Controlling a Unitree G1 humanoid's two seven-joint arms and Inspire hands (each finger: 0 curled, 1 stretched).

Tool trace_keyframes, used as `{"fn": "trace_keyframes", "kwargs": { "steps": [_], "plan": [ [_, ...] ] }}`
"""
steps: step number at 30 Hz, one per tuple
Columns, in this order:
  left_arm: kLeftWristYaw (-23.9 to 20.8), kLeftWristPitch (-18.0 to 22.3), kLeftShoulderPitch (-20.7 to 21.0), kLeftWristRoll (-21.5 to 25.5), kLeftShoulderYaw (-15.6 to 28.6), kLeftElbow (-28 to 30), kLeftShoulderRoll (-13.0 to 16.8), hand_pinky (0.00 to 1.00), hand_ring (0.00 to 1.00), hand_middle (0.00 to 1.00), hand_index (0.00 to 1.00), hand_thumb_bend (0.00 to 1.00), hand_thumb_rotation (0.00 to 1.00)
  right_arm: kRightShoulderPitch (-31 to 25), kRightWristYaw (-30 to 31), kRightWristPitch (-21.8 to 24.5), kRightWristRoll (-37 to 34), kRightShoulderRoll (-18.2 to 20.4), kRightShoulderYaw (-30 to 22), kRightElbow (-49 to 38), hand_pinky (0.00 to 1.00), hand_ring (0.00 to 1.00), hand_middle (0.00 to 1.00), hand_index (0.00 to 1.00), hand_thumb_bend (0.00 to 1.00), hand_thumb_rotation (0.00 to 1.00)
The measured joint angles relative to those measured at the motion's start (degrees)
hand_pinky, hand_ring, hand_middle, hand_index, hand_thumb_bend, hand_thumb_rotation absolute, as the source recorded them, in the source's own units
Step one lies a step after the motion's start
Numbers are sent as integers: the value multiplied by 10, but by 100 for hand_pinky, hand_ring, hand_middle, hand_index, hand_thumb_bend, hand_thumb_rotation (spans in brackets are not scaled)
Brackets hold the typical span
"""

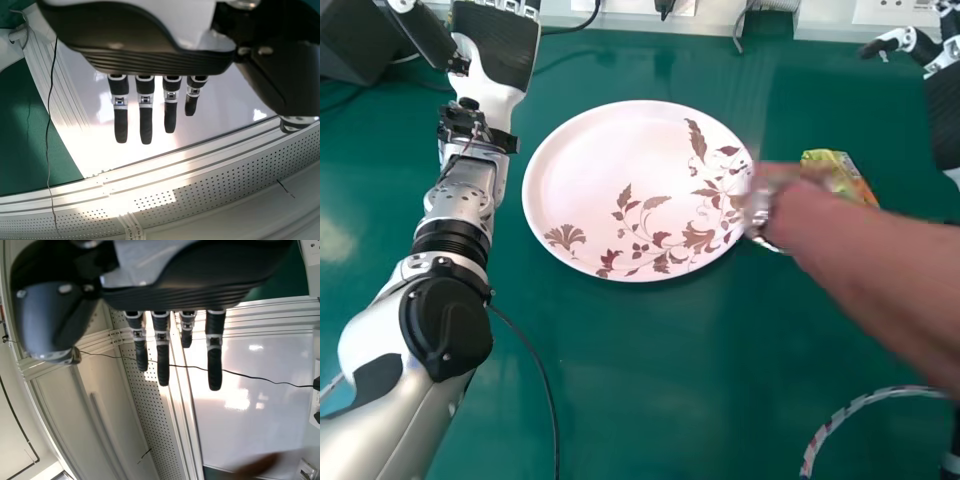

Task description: Pick up biscuit and place it in the plate

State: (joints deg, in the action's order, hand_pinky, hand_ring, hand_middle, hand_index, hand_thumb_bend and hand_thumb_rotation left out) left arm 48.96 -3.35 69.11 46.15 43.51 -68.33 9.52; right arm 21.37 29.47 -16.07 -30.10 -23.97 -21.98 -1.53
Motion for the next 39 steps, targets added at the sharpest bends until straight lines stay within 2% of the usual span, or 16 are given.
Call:
{"fn": "trace_keyframes", "kwargs": {
  "steps": [14, 20, 31, 39],
  "plan": [
    [1, -1, 0, 0, 0, 0, 0, 70, 78, 90, 100, 85, 48, 0, 1, 2, 1, 0, 0, -1, 45, 63, 73, 83, 69, 30],
    [1, -2, 0, 0, 0, 0, 0, 70, 78, 90, 100, 84, 49, 0, 1, 3, 2, 0, 0, -3, 44, 64, 73, 85, 66, 34],
    [0, 0, 0, 0, 0, 0, 0, 70, 77, 90, 100, 86, 49, 1, 0, 2, 20, 0, 3, -3, 44, 63, 71, 83, 68, 32],
    [0, -5, 0, 0, 0, 0, 0, 69, 78, 90, 100, 86, 50, 1, 0, 2, 22, 0, 4, -3, 44, 63, 74, 86, 68, 31]
  ]
}}
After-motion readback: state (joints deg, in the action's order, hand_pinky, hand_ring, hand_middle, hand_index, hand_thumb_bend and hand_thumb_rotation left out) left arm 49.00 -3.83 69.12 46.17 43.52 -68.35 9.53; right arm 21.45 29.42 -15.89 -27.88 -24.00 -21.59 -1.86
